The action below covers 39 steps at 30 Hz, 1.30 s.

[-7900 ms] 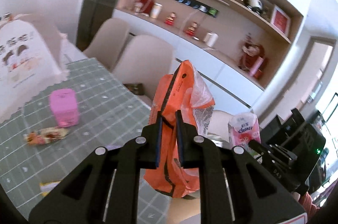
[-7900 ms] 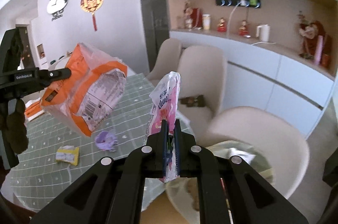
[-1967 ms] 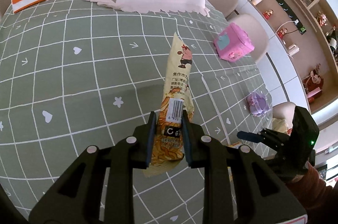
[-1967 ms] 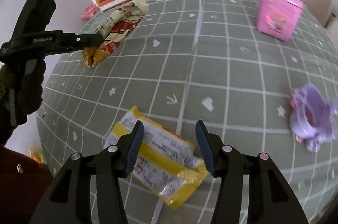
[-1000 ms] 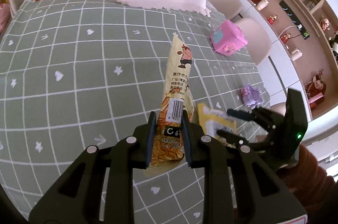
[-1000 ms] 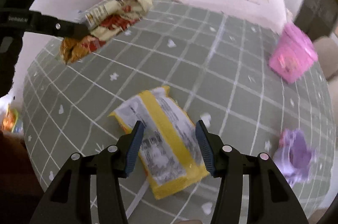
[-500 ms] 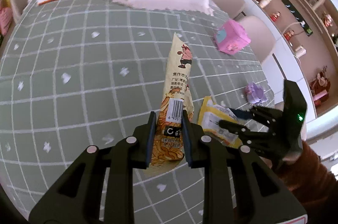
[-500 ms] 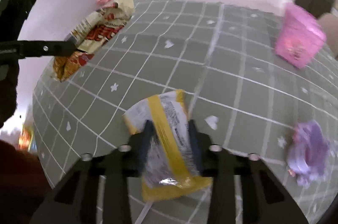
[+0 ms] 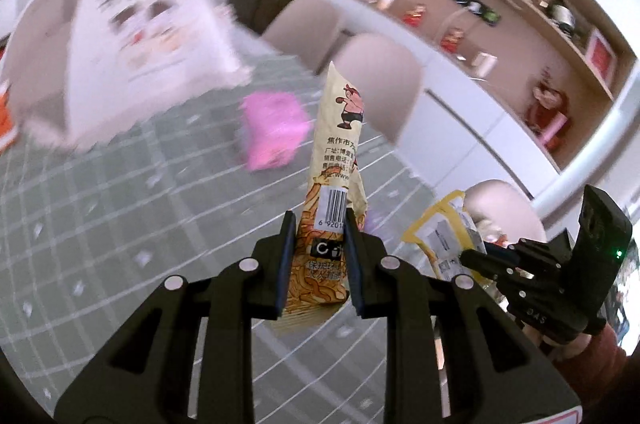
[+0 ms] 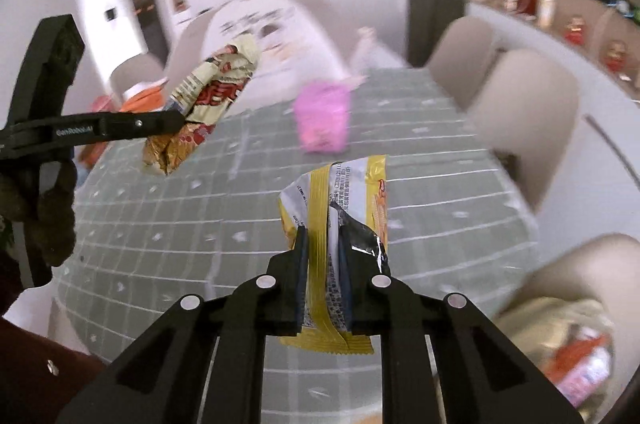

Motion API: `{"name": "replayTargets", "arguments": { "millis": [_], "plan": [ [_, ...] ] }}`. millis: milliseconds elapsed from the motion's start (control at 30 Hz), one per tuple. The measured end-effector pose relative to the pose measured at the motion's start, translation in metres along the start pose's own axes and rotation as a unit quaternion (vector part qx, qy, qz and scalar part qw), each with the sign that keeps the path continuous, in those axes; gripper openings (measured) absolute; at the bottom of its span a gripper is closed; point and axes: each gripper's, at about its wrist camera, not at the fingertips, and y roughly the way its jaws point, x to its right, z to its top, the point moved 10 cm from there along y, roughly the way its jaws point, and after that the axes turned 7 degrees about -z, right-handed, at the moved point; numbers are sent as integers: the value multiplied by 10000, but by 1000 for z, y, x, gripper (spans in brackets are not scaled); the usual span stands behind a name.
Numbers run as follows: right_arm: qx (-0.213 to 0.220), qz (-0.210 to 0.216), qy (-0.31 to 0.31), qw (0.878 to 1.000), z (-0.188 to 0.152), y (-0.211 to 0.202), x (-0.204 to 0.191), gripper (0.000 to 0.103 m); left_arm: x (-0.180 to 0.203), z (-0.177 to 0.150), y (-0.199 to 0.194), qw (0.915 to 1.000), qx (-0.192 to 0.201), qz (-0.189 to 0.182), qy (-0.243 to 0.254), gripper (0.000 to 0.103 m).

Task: Collect trash
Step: 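Carry the snack stick packet and yellow wrapper over the yellow bag, then open both tools to drop the snack packet and yellow wrapper into the bag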

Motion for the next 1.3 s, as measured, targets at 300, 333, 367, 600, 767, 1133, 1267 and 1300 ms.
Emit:
{"name": "replayTargets", "arguments": {
  "millis": [300, 333, 367, 600, 767, 1133, 1267, 1300],
  "plan": [
    [468, -749, 659, 9939, -12, -69, 104, 15, 130, 27, 49, 9943, -21, -731, 774, 21],
    [513, -842, 738, 9924, -15, -77, 115, 15, 141, 26, 55, 9935, -59, -798, 809, 21],
    [554, -943, 796, 9908, -19, -85, 127, 15, 153, 25, 62, 9925, -115, -877, 848, 21],
    [678, -1415, 1209, 9802, -59, -126, 203, 15, 249, -12, 123, 9791, -728, -1539, 1115, 21],
    [703, -1676, 1470, 9723, -92, -146, 256, 15, 303, -45, 170, 9689, -1187, -1790, 1225, 21],
    [607, -1770, 2001, 9618, -154, -158, 344, 15, 359, -122, 275, 9502, -2336, -1764, 1069, 24],
    [565, -1654, 2146, 9609, -163, -148, 353, 15, 358, -139, 290, 9477, -2539, -1588, 1100, 35],
    [555, -1606, 2184, 9609, -164, -145, 355, 15, 358, -140, 290, 9486, -2532, -1546, 1097, 37]
  ]
}}
